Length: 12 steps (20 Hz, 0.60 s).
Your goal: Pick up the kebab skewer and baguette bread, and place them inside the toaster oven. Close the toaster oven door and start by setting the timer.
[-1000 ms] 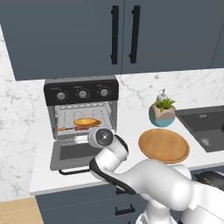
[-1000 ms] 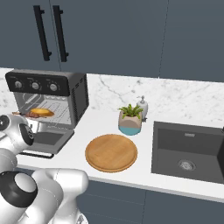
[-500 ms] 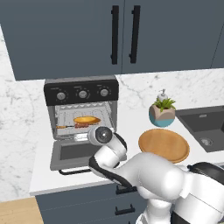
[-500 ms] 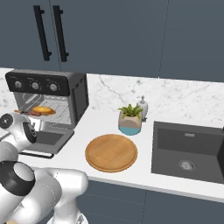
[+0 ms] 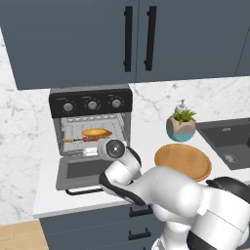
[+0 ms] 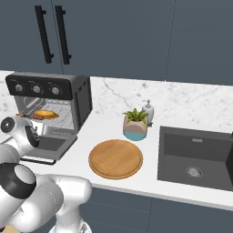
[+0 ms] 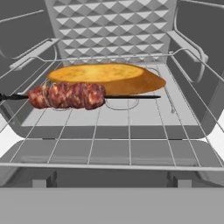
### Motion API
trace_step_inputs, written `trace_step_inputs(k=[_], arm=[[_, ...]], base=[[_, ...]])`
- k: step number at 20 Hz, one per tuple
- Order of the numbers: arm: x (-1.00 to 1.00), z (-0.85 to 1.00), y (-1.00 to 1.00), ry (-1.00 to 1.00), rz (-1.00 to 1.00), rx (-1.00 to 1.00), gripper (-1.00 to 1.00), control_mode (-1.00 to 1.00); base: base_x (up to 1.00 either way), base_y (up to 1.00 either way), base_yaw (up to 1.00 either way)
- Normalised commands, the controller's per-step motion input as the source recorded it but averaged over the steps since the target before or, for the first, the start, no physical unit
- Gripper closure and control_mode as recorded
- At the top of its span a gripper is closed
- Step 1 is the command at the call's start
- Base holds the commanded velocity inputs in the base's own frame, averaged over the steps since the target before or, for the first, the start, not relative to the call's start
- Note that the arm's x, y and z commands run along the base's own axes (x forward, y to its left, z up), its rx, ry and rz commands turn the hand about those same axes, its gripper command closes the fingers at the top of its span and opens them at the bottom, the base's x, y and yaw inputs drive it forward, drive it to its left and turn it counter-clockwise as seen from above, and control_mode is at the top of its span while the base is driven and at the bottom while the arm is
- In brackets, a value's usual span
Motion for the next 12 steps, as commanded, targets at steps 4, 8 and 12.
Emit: trace_step_inputs(k=[4,8,12], arm=[[0.10,0.03,0.00,-0.03,0.00,0.00,-1.00,-1.00],[0.01,0.00,0.00,-0.01,0.00,0.00,-1.00,-1.00],[0.00,0.00,0.00,-0.01,0.00,0.00,-1.00,-1.00]], base=[[0.00,0.00,0.00],[0.00,0.00,0.00],[0.00,0.00,0.00]])
